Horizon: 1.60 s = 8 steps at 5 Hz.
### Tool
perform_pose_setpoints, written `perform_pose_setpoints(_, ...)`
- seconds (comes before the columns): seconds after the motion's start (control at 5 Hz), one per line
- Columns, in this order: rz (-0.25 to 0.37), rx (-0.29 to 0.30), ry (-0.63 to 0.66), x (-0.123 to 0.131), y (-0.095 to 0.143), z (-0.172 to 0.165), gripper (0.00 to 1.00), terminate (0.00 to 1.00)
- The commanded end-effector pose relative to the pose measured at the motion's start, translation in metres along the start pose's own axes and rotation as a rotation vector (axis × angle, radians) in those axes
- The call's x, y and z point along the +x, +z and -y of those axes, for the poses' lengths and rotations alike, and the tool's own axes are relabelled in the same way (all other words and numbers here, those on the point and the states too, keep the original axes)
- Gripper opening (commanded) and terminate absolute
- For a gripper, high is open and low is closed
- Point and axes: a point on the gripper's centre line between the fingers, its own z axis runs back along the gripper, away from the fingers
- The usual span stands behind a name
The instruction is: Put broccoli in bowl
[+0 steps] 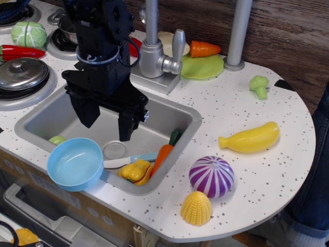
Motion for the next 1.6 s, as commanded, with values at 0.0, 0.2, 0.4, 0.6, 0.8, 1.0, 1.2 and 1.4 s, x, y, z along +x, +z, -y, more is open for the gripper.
perform_pose_setpoints(0.0,0.0,0.0,0.0,0.0,0.0,0.0,1.0,0.0)
perform_pose_setpoints(0.2,0.043,0.022,-0.011,0.017,0.008,0.029,1.0,0.0)
perform_pose_setpoints(0.4,0.039,0.023,-0.002,0.045,0.007,0.059,1.0,0.0)
perform_pose_setpoints(0.6,0.051,0.006,-0.023,0.084,0.001,0.093,1.0,0.0)
perform_pose_setpoints(0.8,0.104,0.001,-0.011,0.114,-0.005,0.129,1.0,0.0)
perform_pose_setpoints(1.0,0.116,-0.004,0.014,0.14,0.001,0.153,1.0,0.0)
perform_pose_setpoints(1.2,0.12,0.021,0.032,0.168,0.008,0.166,1.0,0.0)
perform_pose_setpoints(1.4,0.146,0.018,-0.001,0.195,0.008,0.168,1.0,0.0)
